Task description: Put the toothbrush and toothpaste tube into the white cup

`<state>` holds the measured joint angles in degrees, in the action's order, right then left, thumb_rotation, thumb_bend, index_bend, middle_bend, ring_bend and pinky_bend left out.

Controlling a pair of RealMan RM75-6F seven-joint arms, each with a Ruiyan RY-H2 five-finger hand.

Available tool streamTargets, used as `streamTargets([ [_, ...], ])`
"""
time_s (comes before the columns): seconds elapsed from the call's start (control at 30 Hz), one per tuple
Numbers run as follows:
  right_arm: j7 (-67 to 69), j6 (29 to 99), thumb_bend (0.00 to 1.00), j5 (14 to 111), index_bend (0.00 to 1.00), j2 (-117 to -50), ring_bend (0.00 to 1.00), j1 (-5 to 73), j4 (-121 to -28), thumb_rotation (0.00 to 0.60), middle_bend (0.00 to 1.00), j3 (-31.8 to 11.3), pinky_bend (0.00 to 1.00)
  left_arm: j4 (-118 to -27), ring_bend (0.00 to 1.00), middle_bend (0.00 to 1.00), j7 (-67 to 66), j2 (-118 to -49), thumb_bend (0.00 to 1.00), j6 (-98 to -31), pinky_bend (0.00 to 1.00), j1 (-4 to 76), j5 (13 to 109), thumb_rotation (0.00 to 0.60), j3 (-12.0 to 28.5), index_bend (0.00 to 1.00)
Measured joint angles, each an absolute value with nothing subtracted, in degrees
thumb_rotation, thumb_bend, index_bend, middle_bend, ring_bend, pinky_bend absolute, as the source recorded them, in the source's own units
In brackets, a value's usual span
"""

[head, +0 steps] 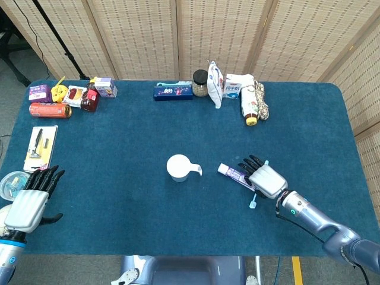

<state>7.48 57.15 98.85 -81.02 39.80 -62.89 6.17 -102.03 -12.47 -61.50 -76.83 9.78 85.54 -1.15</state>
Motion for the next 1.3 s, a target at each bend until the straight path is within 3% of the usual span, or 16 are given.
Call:
streamTargets([
  [1.3,9.02,57.79,0.35,98.85,0.48,-80.11,0.00,39.34,-61.11,0.600,0.11,7.30,0.00,-102.07,0.00,0.00,-13.13,-61.62,0.06,-76.63,0.00,9.83,85.76,0.600,-1.40,0.00],
])
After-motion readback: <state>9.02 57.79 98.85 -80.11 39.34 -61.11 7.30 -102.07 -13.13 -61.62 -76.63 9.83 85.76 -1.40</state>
